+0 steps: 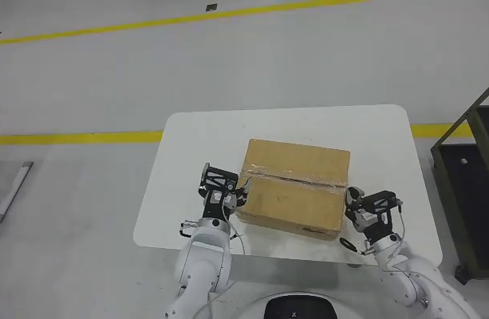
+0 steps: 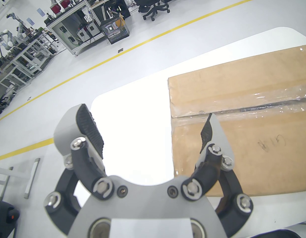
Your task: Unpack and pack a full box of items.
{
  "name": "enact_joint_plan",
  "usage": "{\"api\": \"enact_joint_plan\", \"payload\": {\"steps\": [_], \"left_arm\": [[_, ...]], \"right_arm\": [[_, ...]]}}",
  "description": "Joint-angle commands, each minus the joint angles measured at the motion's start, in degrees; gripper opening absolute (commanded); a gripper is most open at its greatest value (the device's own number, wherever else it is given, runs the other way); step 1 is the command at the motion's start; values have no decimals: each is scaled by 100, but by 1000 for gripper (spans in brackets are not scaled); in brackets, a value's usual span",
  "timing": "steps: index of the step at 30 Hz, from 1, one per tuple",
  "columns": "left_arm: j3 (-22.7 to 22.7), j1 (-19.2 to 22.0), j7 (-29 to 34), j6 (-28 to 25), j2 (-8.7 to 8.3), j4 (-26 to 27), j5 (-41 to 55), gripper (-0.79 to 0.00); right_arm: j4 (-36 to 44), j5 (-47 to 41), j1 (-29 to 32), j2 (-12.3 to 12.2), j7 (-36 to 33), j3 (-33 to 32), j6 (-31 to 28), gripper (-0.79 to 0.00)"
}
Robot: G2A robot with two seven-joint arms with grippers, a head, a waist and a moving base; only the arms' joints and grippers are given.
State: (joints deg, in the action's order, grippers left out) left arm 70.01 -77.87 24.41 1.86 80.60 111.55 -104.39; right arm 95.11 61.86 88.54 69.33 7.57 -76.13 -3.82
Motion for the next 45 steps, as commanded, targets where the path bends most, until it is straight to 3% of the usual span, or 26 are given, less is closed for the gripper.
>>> {"api": "enact_joint_plan", "payload": {"steps": [1, 8, 19, 25, 35, 39, 42, 45], "left_arm": [[1, -8, -46, -6, 0, 5, 19, 0], [-84, 78, -307, -321, 2, 8, 169, 0], [-482, 75, -461, -812, 32, 105, 610, 0], [-482, 75, -461, -812, 32, 105, 610, 0], [-440, 107, -658, -839, 31, -26, 753, 0], [-682, 528, -842, -1423, 48, -391, 852, 0], [-1045, 1038, -772, -2204, 67, -831, 692, 0], [-1359, 1489, -709, -2464, 141, -1273, 896, 0]], "right_arm": [[-41, 6, -76, 17, 4, 63, 26, -785], [-344, -191, -384, 73, -58, 73, 211, -785], [-1185, -6, -1251, 190, -72, 492, 13, -785], [-1246, 26, -1367, 226, 107, 520, 24, -785], [-186, 78, -462, 70, -62, -465, 97, -785], [297, 119, -12, 8, -114, -918, 14, -785], [609, 20, 336, -26, -182, -1290, 10, -785], [891, -45, 641, -47, -269, -1606, 60, -785]]}}
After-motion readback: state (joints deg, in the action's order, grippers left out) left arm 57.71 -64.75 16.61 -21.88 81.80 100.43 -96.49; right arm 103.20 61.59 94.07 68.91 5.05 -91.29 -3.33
